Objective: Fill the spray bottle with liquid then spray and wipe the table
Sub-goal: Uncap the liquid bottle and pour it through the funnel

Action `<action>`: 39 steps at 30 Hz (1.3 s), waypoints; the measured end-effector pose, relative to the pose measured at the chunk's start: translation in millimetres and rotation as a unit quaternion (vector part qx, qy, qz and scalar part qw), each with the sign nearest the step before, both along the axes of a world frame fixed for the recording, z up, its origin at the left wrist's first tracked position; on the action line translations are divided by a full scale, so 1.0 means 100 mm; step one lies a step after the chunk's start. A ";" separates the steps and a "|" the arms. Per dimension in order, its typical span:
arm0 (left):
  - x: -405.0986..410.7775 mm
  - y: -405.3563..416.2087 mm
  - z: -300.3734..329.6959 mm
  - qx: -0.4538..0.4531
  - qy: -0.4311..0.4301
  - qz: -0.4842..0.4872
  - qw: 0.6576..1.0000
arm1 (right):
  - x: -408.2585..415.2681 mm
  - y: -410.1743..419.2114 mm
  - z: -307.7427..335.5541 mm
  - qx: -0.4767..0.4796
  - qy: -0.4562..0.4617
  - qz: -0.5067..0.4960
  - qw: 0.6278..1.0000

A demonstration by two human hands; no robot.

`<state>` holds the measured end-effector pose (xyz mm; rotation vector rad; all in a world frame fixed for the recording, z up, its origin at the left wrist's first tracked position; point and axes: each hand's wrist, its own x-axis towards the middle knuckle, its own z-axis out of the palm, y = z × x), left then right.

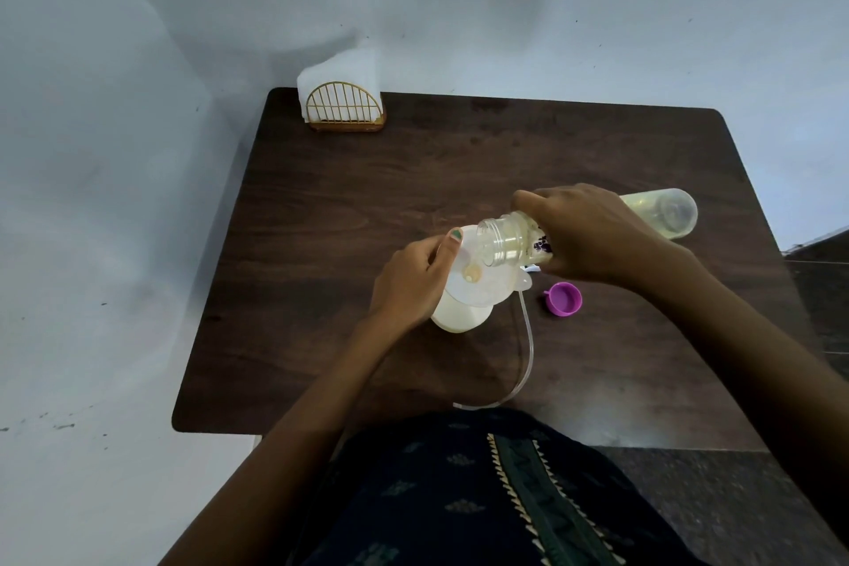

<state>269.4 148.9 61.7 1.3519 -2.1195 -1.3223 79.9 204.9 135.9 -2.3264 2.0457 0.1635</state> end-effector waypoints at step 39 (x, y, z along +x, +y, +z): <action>0.00 -0.02 -0.05 0.014 -0.004 0.004 1.000 | 0.00 0.01 0.04 -0.011 0.009 -0.003 1.000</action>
